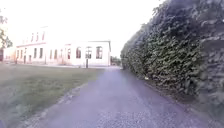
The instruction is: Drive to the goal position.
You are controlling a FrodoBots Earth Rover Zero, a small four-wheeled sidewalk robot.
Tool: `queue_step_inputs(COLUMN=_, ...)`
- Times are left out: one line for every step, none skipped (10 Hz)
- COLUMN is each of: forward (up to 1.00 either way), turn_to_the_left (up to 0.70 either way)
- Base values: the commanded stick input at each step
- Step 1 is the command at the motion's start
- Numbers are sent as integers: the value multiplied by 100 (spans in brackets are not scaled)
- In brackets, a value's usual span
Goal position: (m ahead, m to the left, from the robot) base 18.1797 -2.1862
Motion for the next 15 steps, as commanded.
queue_step_inputs(forward=50, turn_to_the_left=0)
queue_step_inputs(forward=50, turn_to_the_left=0)
queue_step_inputs(forward=50, turn_to_the_left=0)
queue_step_inputs(forward=50, turn_to_the_left=0)
queue_step_inputs(forward=50, turn_to_the_left=0)
queue_step_inputs(forward=50, turn_to_the_left=0)
queue_step_inputs(forward=50, turn_to_the_left=0)
queue_step_inputs(forward=50, turn_to_the_left=0)
queue_step_inputs(forward=50, turn_to_the_left=0)
queue_step_inputs(forward=50, turn_to_the_left=0)
queue_step_inputs(forward=50, turn_to_the_left=0)
queue_step_inputs(forward=50, turn_to_the_left=0)
queue_step_inputs(forward=50, turn_to_the_left=0)
queue_step_inputs(forward=50, turn_to_the_left=0)
queue_step_inputs(forward=50, turn_to_the_left=0)
